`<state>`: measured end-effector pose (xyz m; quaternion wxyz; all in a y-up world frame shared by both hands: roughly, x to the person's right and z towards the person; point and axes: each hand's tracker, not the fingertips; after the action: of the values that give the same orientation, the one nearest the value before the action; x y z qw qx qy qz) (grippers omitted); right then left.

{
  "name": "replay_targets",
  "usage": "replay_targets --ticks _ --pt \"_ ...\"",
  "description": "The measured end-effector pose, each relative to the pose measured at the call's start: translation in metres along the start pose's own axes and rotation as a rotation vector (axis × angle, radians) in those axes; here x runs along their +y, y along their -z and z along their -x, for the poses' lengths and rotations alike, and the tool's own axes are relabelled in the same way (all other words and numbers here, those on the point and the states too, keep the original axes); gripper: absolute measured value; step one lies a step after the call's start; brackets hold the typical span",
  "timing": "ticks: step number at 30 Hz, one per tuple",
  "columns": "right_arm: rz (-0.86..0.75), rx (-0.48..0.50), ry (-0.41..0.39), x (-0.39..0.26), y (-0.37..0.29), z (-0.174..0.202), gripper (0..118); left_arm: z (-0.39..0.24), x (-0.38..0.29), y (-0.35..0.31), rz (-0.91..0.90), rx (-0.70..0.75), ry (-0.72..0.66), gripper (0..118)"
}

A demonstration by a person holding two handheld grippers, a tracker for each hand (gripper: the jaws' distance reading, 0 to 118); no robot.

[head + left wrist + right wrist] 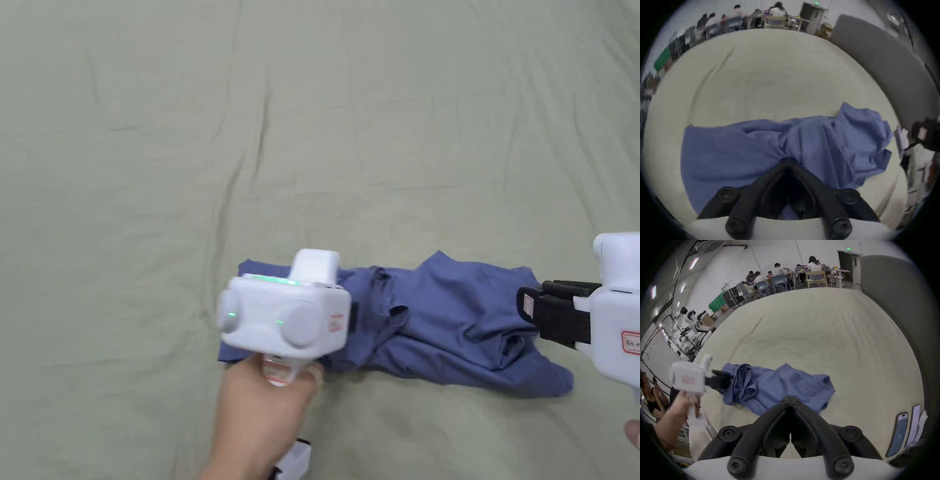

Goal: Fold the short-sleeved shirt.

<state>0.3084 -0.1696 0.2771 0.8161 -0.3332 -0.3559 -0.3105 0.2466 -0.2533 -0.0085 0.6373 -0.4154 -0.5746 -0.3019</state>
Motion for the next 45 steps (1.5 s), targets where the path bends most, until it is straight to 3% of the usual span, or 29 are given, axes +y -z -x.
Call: replay_targets --ticks 4,5,7,8,12,16,17,18,19,20,22,26,29,32,33,34,35,36,37,39,41,43,45 --pt "0.017 -0.016 -0.033 -0.001 -0.003 0.004 2 -0.048 0.007 -0.005 -0.064 -0.005 0.025 0" --pt "0.016 -0.017 -0.043 -0.001 -0.005 0.004 2 -0.057 0.006 -0.008 -0.065 -0.054 0.065 0" --pt "0.01 -0.022 -0.041 -0.002 -0.009 0.002 2 -0.08 0.008 -0.008 -0.075 -0.002 0.138 0" --pt "0.003 -0.017 -0.032 -0.002 -0.011 -0.001 2 -0.084 0.01 -0.007 -0.081 -0.068 0.139 0" --pt "-0.014 -0.021 -0.002 0.0 -0.015 -0.004 2 -0.05 0.013 -0.022 -0.054 -0.432 -0.103 0" --pt "-0.019 -0.005 -0.03 0.002 -0.015 0.001 2 0.062 -0.003 -0.064 -0.232 -0.653 -0.32 0" --pt "-0.018 0.025 -0.026 0.002 -0.014 0.002 2 0.099 -0.008 -0.071 -0.259 -0.696 -0.345 30" --pt "-0.017 0.048 -0.019 0.002 -0.013 0.002 2 0.125 -0.013 -0.075 -0.27 -0.727 -0.347 85" --pt "-0.014 0.068 -0.011 0.002 -0.011 0.002 2 0.153 -0.016 -0.074 -0.231 -0.733 -0.331 118" --pt "-0.013 0.075 -0.009 0.002 -0.011 0.003 2 0.176 -0.026 -0.073 -0.126 -0.767 -0.302 118" --pt "-0.01 0.093 -0.012 0.001 -0.01 0.005 2 0.207 -0.033 -0.055 -0.155 -0.763 -0.436 118" --pt "-0.006 0.127 -0.015 0.001 -0.011 0.011 2 0.226 -0.044 -0.017 -0.041 -0.58 -0.499 118" --pt "0.0 0.164 -0.003 0.004 -0.012 0.011 2 0.213 -0.051 0.017 0.015 -0.737 -0.539 118" --pt "0.005 0.175 0.003 0.007 -0.013 0.012 2 0.194 -0.05 0.027 -0.095 -0.921 -0.625 117" --pt "0.004 0.174 0.002 0.007 -0.014 0.012 2 0.189 -0.051 0.032 -0.079 -0.975 -0.686 90" --pt "0.004 0.175 0.001 0.008 -0.014 0.013 2 0.183 -0.054 0.037 -0.057 -1.002 -0.733 10" --pt "0.006 0.179 -0.001 0.009 -0.014 0.013 2 0.177 -0.057 0.035 -0.066 -0.965 -0.713 11" --pt "0.007 0.18 -0.002 0.009 -0.014 0.013 2 0.172 -0.056 0.034 -0.081 -0.817 -0.68 11" --pt "0.007 0.179 -0.004 0.009 -0.014 0.014 2 0.192 -0.059 0.049 -0.072 -0.757 -0.721 11" --pt "0.005 0.178 -0.008 0.01 -0.015 0.015 2 0.203 -0.067 0.038 -0.107 -0.856 -0.789 11" --pt "0.004 0.181 -0.011 0.01 -0.016 0.015 2 0.219 -0.066 0.009 -0.173 -0.726 -0.706 11" --pt "0.005 0.174 -0.025 0.01 -0.015 0.016 2 0.245 -0.067 -0.015 -0.153 -0.698 -0.729 11" --pt "0.009 0.163 -0.045 0.01 -0.014 0.018 2 0.248 -0.063 -0.05 -0.126 -0.561 -0.701 11"
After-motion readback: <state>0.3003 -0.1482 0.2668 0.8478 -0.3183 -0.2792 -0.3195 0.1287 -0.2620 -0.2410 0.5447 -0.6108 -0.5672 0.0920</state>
